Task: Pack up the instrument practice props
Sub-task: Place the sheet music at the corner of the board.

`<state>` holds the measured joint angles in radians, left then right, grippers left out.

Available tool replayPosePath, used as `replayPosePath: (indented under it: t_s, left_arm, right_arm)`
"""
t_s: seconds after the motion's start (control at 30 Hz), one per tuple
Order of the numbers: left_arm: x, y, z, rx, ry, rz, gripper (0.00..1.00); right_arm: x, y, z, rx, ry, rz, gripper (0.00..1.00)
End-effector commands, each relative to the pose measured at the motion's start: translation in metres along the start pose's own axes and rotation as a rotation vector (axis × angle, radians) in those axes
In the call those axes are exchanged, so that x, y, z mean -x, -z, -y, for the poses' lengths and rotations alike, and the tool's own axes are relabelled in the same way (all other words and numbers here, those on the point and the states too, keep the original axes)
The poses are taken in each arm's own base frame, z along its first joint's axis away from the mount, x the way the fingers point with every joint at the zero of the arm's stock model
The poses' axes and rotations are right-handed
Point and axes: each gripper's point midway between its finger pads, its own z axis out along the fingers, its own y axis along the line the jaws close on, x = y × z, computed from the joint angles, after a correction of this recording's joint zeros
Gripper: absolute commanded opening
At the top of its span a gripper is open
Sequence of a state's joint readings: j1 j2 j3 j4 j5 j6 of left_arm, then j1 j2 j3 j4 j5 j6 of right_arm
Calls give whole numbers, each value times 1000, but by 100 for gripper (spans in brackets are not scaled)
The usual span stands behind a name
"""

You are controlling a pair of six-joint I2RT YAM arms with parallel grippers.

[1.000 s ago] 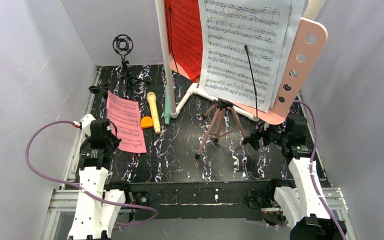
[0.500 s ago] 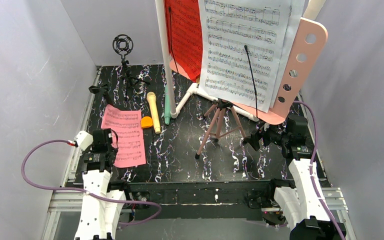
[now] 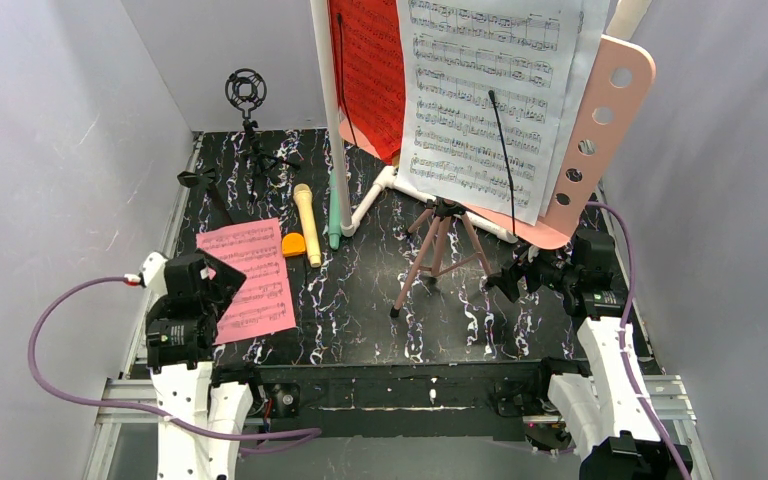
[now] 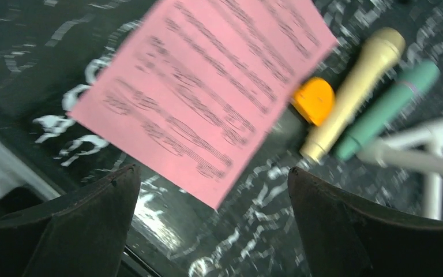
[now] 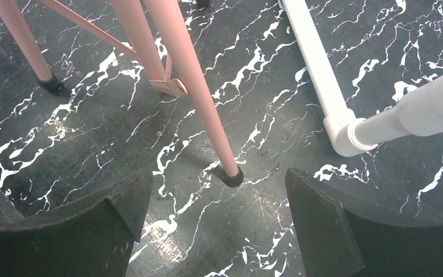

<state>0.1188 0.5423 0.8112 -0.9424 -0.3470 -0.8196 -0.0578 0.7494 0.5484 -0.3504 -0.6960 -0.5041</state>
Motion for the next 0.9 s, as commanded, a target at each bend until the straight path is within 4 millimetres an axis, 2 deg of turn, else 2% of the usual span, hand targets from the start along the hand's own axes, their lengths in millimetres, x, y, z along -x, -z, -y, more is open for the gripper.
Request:
replayPosePath:
  t_s: [0.0, 0.13, 0.23, 0.43, 0.53, 0.67, 0.87]
  left_arm:
    - [-33, 25, 51, -301, -101, -233, 98]
    - [-63, 58, 99, -638, -154, -436, 98]
    - [-77, 92, 120, -877, -216, -523, 98]
    - [-88, 141, 130, -1149, -347, -555, 98]
    - [-87, 162, 136, -1263, -360, -536, 98]
    - [-72, 186, 151, -1399, -323, -466, 98]
    - [-52, 209, 173, -1484, -269, -441, 98]
  right_arm:
    - [18, 3, 5, -5, 41, 32, 94]
    - [16, 3, 5, -5, 39, 26, 95]
    - [15, 2, 6, -5, 39, 23, 95]
    - [12, 1, 6, 1, 31, 13, 95]
    - [11, 0, 7, 2, 28, 9, 95]
    - [8, -1, 7, 11, 18, 3, 95]
    - [5, -1, 6, 26, 6, 0, 95]
